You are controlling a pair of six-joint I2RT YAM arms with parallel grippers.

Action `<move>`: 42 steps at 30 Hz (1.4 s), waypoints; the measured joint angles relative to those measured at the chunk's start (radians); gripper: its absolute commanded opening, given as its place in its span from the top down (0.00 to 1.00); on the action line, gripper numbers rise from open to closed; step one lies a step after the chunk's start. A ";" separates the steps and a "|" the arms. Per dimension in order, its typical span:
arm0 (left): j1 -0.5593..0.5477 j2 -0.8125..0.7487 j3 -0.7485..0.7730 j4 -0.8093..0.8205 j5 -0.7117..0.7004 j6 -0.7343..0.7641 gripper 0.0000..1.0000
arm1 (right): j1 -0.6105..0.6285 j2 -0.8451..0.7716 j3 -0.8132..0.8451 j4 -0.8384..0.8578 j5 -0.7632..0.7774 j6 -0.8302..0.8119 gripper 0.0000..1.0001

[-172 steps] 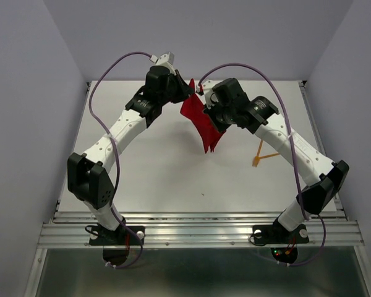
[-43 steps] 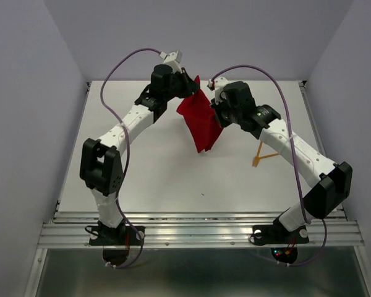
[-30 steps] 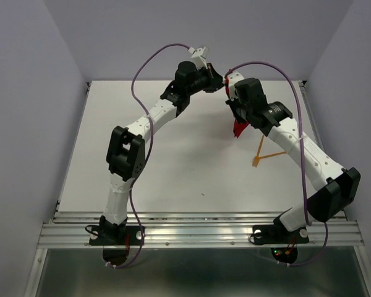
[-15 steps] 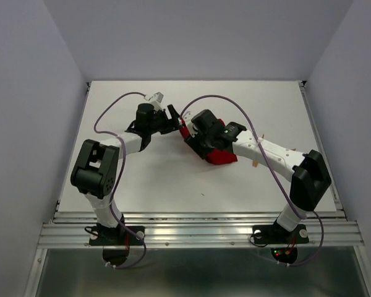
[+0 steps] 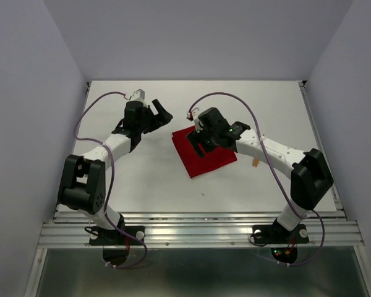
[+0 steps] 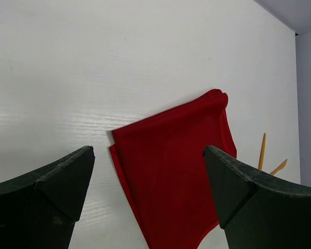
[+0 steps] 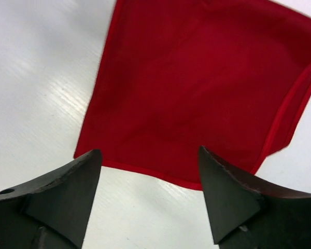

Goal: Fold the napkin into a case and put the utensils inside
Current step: Turn over the upper triangle folded napkin at the center of the board.

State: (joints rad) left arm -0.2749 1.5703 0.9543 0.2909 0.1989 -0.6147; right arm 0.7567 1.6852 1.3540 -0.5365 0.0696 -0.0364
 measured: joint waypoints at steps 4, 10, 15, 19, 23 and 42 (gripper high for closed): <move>-0.013 -0.003 0.006 -0.044 -0.021 0.004 0.19 | -0.094 -0.050 -0.081 0.035 -0.008 0.089 0.40; -0.111 -0.007 0.005 -0.108 -0.027 -0.003 0.44 | -0.298 -0.160 -0.246 0.098 -0.026 0.239 0.48; -0.211 0.027 0.005 -0.117 -0.017 -0.021 0.53 | -0.358 -0.200 -0.351 0.118 -0.037 0.332 0.43; -0.234 0.094 0.005 -0.136 -0.013 -0.035 0.53 | -0.400 -0.200 -0.391 0.154 -0.074 0.369 0.42; -0.229 0.129 0.003 -0.166 -0.015 -0.046 0.53 | -0.455 -0.179 -0.404 0.196 -0.120 0.385 0.41; -0.227 0.226 0.062 -0.284 -0.029 -0.046 0.49 | -0.467 0.006 -0.403 0.315 -0.296 0.389 0.80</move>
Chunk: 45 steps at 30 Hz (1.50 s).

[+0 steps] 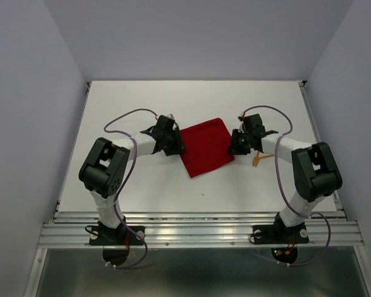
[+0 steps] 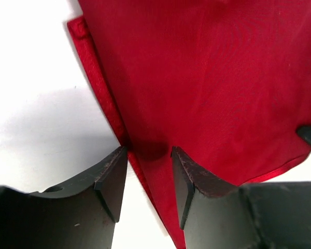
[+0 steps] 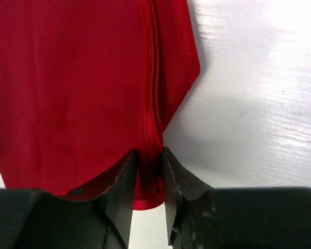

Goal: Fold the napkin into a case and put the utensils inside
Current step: Turn over the upper triangle folded napkin at the center of the board, then smooth out the lower triangle-folded napkin at the center of the board.

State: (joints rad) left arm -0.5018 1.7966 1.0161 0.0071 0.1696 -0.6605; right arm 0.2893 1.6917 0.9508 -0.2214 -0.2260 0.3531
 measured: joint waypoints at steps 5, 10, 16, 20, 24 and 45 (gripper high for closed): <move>0.000 0.028 0.061 -0.051 -0.018 0.022 0.48 | 0.000 -0.003 -0.032 0.050 -0.027 0.019 0.89; 0.006 0.045 0.110 -0.101 -0.038 0.052 0.48 | 0.011 -0.044 -0.131 0.117 -0.060 0.090 0.89; 0.029 0.045 0.123 -0.136 -0.052 0.085 0.44 | 0.066 -0.172 -0.264 0.154 -0.068 0.210 0.47; 0.048 0.045 0.126 -0.166 -0.060 0.114 0.44 | 0.093 -0.257 -0.286 0.125 -0.042 0.243 0.36; 0.060 0.045 0.153 -0.201 -0.063 0.135 0.43 | 0.081 -0.319 -0.271 0.082 0.037 0.235 0.38; -0.012 -0.070 0.212 -0.296 -0.060 0.151 0.44 | -0.007 -0.063 -0.145 0.138 0.067 0.190 0.93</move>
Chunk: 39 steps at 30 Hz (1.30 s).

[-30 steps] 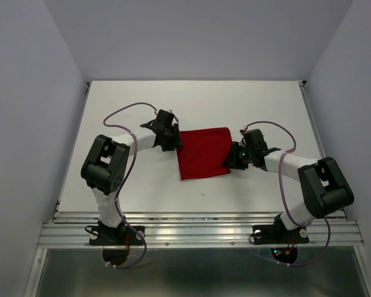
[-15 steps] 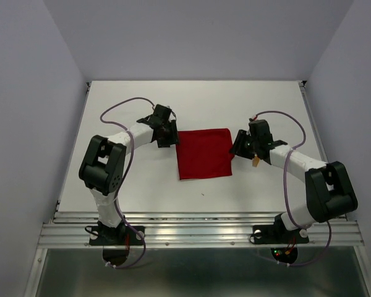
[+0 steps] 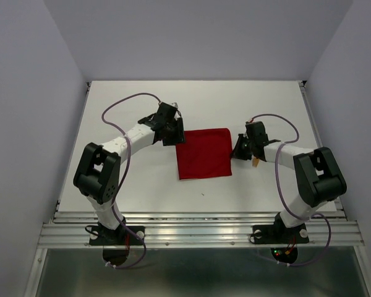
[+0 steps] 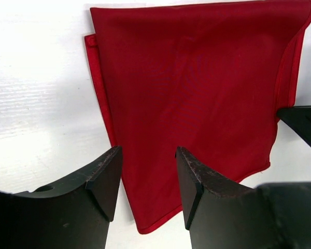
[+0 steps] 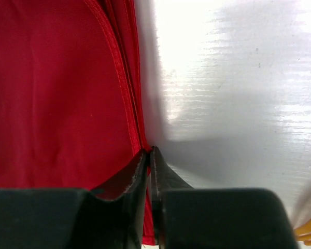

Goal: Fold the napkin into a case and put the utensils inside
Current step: Smooth out the lower triangle-folded napkin at the center of the board.

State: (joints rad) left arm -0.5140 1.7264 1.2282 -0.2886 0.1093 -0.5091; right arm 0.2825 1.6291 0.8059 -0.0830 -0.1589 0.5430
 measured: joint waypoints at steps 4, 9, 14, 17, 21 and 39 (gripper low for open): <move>-0.006 0.001 0.003 -0.020 0.003 0.000 0.44 | 0.000 0.003 -0.037 0.074 -0.046 0.020 0.95; -0.031 0.009 0.016 -0.029 -0.003 0.002 0.44 | -0.002 -0.043 -0.129 0.150 -0.089 0.050 0.91; -0.047 0.046 0.061 -0.039 -0.014 0.009 0.44 | -0.002 -0.106 -0.158 0.119 -0.095 0.054 0.45; -0.048 0.072 0.080 -0.041 -0.018 0.015 0.44 | -0.002 -0.156 -0.158 0.095 -0.060 0.044 0.44; -0.048 0.076 0.080 -0.053 -0.021 0.022 0.44 | -0.002 -0.188 -0.146 0.055 -0.012 0.026 0.47; -0.056 0.076 0.080 -0.061 -0.040 0.022 0.44 | 0.041 -0.266 -0.314 0.121 -0.252 0.041 0.56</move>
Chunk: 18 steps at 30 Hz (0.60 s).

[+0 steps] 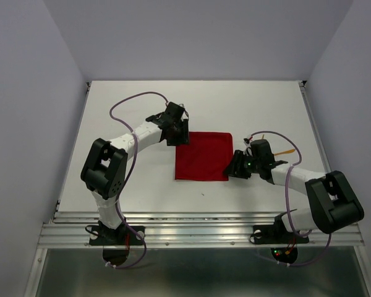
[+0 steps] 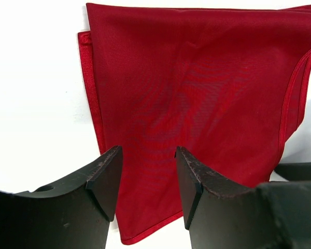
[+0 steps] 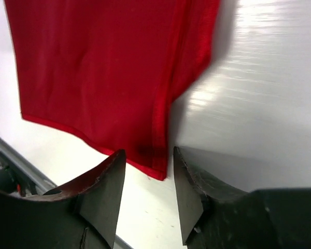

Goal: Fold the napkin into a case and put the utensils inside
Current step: Smooth out the lower triangle-folded napkin at the center of the board.

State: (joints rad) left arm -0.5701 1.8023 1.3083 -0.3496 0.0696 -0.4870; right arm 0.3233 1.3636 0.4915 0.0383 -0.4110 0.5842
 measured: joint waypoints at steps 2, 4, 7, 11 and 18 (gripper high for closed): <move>0.001 0.000 0.000 0.000 -0.002 0.000 0.44 | 0.019 0.017 0.000 0.016 -0.011 0.000 0.65; 0.002 0.000 0.000 0.000 -0.005 0.000 0.44 | 0.030 0.031 0.001 0.027 -0.012 0.002 0.71; 0.008 0.000 0.000 0.000 -0.007 0.000 0.44 | 0.035 0.045 0.002 0.032 -0.005 0.002 0.83; 0.016 0.000 -0.008 0.001 -0.010 0.000 0.44 | 0.035 0.046 0.002 0.030 0.014 0.003 0.99; 0.048 -0.011 -0.092 0.007 -0.018 -0.020 0.49 | 0.035 0.045 0.010 0.021 0.032 0.006 0.99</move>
State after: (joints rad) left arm -0.5220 1.7916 1.2167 -0.3428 0.0517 -0.5068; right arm 0.3580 1.4086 0.5011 0.0593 -0.3794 0.5907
